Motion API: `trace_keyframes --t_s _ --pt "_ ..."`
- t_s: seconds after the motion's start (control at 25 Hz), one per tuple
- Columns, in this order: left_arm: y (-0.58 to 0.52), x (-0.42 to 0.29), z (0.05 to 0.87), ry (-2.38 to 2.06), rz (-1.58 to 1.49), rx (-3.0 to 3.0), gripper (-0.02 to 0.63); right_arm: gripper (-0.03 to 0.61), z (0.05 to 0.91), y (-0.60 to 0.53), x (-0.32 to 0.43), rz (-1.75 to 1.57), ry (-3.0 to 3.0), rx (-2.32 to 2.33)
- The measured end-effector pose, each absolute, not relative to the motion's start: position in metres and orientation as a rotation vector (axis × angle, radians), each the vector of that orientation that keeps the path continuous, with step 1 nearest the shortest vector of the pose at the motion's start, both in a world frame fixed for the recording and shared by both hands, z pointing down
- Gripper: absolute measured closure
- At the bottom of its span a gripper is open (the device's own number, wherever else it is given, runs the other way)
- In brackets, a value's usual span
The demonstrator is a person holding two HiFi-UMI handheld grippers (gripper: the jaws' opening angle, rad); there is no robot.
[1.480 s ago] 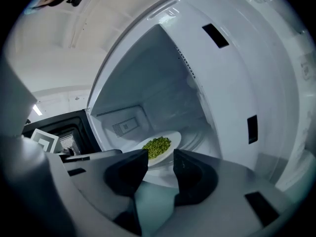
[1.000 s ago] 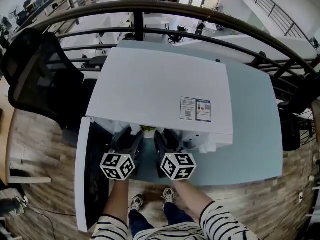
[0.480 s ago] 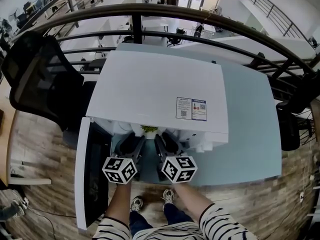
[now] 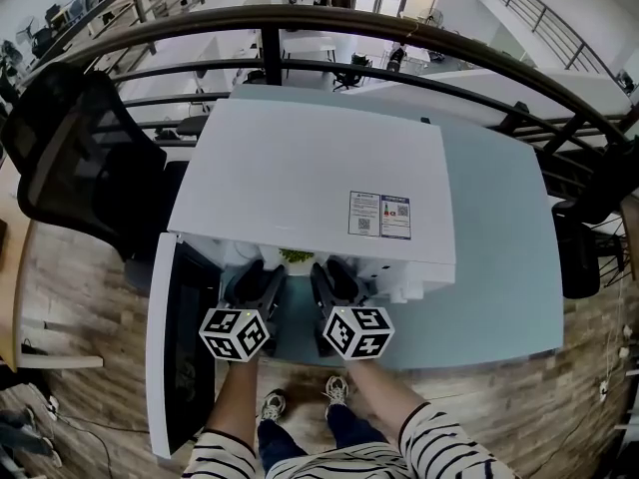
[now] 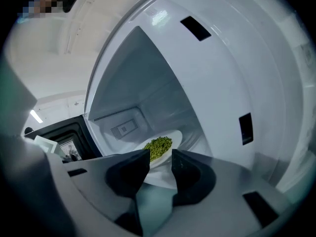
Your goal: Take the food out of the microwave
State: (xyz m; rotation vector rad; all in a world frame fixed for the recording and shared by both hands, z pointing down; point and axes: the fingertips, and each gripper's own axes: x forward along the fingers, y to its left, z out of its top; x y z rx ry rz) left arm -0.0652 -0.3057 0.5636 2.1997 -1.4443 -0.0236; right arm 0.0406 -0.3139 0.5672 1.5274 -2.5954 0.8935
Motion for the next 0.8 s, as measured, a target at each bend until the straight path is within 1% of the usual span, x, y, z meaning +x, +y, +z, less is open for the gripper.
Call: trace_keyframes --t_s 0.6,0.8 --pt "-0.3050 -0.0585 0.5610 -1.409 -0.020 2.224 0.416 0.440 0.5630 -0.3116 0.0314 0.880 -2.627 1.480" --pt "-0.3028 -0.0615 0.5665 -1.416 -0.048 2.168 0.416 0.440 0.5665 -0.3109 0.0327 0.939 -2.616 1.496"
